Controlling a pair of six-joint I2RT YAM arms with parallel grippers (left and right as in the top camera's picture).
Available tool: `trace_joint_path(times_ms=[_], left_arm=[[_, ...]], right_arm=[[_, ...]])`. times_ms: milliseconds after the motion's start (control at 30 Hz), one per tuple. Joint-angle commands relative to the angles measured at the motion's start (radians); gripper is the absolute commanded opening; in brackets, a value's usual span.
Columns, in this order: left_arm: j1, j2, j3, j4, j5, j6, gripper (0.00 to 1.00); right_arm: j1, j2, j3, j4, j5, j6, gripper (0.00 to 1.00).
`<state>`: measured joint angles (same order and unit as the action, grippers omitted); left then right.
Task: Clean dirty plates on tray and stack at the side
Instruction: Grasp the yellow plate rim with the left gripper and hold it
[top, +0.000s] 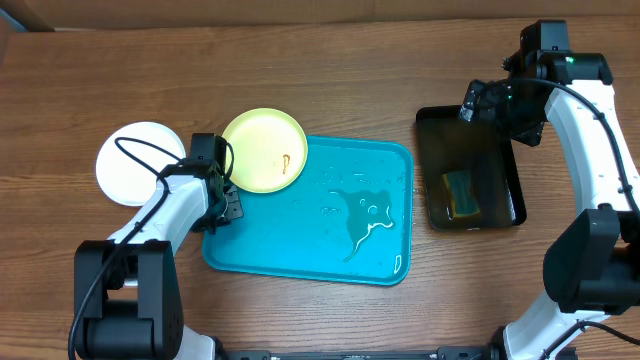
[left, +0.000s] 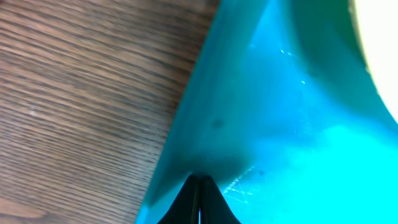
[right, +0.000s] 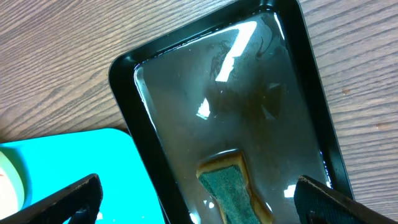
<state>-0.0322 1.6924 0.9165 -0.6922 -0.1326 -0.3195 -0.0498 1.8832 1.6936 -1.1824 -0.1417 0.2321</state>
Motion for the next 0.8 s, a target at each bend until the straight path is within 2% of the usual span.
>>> trace_joint_path(times_ms=[0,167,533,633,767], left_arm=[[0.005,0.001,-0.010,-0.010,0.060,-0.010,0.04],[0.005,0.001,-0.010,-0.026,0.101,-0.010,0.04],[0.006,0.001,-0.010,-0.014,0.053,-0.010,0.06],[0.006,0.001,0.004,-0.012,0.056,-0.010,0.15],[0.006,0.001,0.063,-0.073,0.050,0.020,0.20]], right_arm=[[0.005,-0.009,0.008,0.003,0.002,0.005,1.00],[0.005,-0.009,0.008,0.003,0.002,0.004,1.00],[0.005,-0.009,0.008,0.003,0.002,0.005,1.00],[0.005,-0.009,0.008,0.003,0.002,0.004,1.00],[0.005,-0.009,0.008,0.003,0.002,0.004,1.00]])
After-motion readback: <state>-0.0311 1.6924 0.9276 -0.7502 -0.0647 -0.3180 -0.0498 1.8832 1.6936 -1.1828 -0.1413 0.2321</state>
